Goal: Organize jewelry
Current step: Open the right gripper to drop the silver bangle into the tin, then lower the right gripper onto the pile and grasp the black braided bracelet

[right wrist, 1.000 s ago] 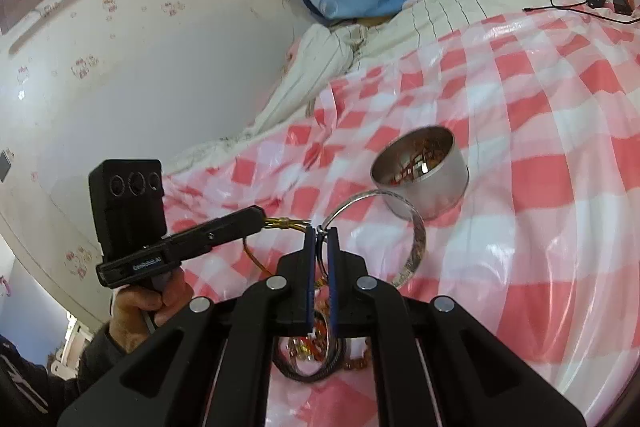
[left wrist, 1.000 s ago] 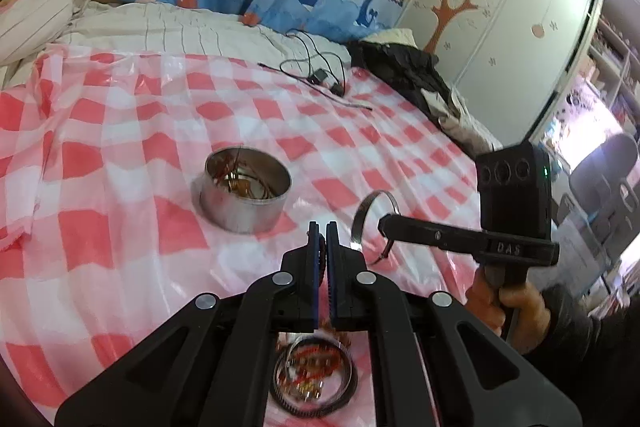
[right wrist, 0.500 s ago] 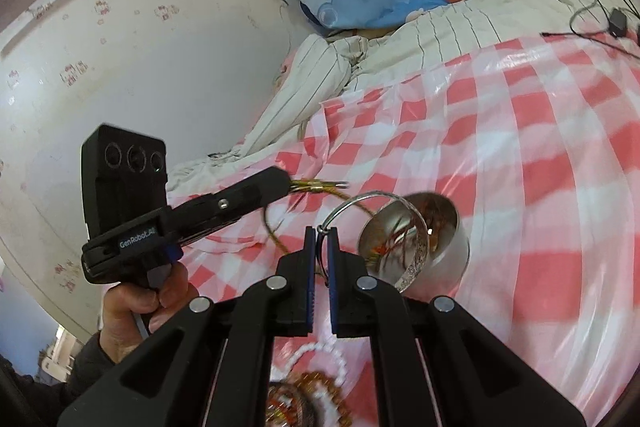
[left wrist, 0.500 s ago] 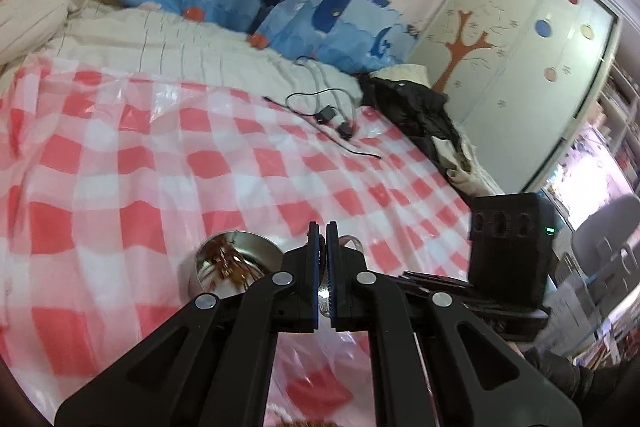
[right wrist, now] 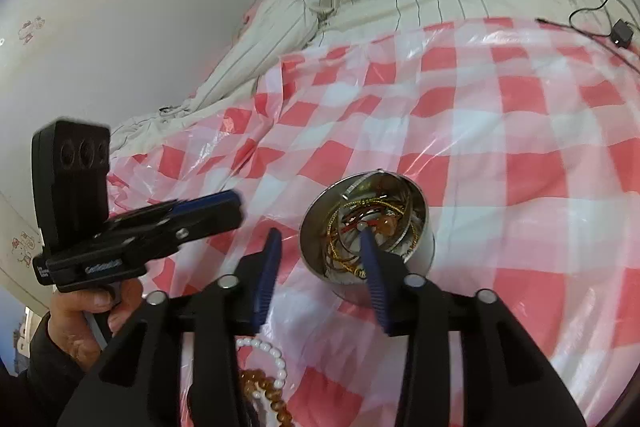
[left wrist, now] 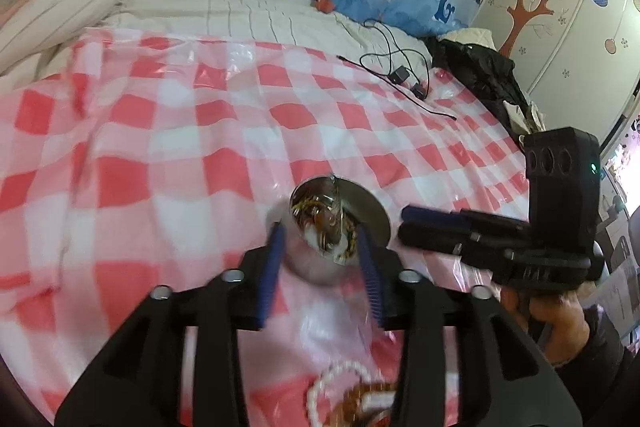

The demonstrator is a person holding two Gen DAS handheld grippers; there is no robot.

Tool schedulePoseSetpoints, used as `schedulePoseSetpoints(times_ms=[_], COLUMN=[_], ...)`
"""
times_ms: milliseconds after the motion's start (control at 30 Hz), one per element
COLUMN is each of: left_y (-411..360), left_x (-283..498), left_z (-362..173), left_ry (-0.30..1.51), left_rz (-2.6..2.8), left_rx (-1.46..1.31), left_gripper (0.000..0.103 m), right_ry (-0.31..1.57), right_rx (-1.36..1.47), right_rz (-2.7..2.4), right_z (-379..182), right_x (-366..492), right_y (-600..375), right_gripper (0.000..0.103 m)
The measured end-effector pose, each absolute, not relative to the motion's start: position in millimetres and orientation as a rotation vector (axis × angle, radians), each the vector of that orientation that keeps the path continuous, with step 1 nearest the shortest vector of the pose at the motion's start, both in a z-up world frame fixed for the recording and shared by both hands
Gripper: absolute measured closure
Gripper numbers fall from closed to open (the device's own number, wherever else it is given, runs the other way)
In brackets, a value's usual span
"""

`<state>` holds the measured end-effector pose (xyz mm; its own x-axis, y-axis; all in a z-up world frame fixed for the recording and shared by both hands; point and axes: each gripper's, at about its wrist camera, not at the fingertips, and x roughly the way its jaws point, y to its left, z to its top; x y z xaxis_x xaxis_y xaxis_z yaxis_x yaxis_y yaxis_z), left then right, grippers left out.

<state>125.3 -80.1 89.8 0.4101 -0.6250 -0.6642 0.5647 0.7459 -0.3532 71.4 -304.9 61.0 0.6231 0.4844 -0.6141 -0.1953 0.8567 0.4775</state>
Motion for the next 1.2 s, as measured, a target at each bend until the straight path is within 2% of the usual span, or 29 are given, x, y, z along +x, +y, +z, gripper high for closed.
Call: schedulePoseSetpoints(times_ms=[200,500,667,833,1067,1200], left_y=[-46.0,-43.9,-50.6,-51.3,-85.3,-90.7], left_x=[80.6,11.9,-5.9,-7.5,-13.5,-5.4], left_z=[81.8,55.6,49.5,52.2,43.5,39.6], left_ry=[0.876,0.948,0.967,0.907,0.839,0.848], left_rz=[-0.724,-0.816,-0.839,-0.811,-0.781,-0.783], left_rx=[-0.114,-0.04,0.032,0.082,0.341,0.333], left_gripper=[0.058,0.058,0.058,0.058,0.058,0.058], right_ry=[0.828,0.822,0.826,0.843,0.844,0.848], right_rx=[0.478,0.563,0.556,0.563,0.588,0.589], right_rz=[0.378,0.37,0.387,0.382,0.382,0.384], right_z=[53.6,36.3,34.4,27.3,22.6,20.8], right_x=[26.6,-63.4,-65.1,-61.4,-59.6,-58.8], right_y=[-315.6,-308.8,-299.2,-296.0,-298.0,-296.5], right_gripper=[0.054,0.049,0.049,0.047,0.046,0.043])
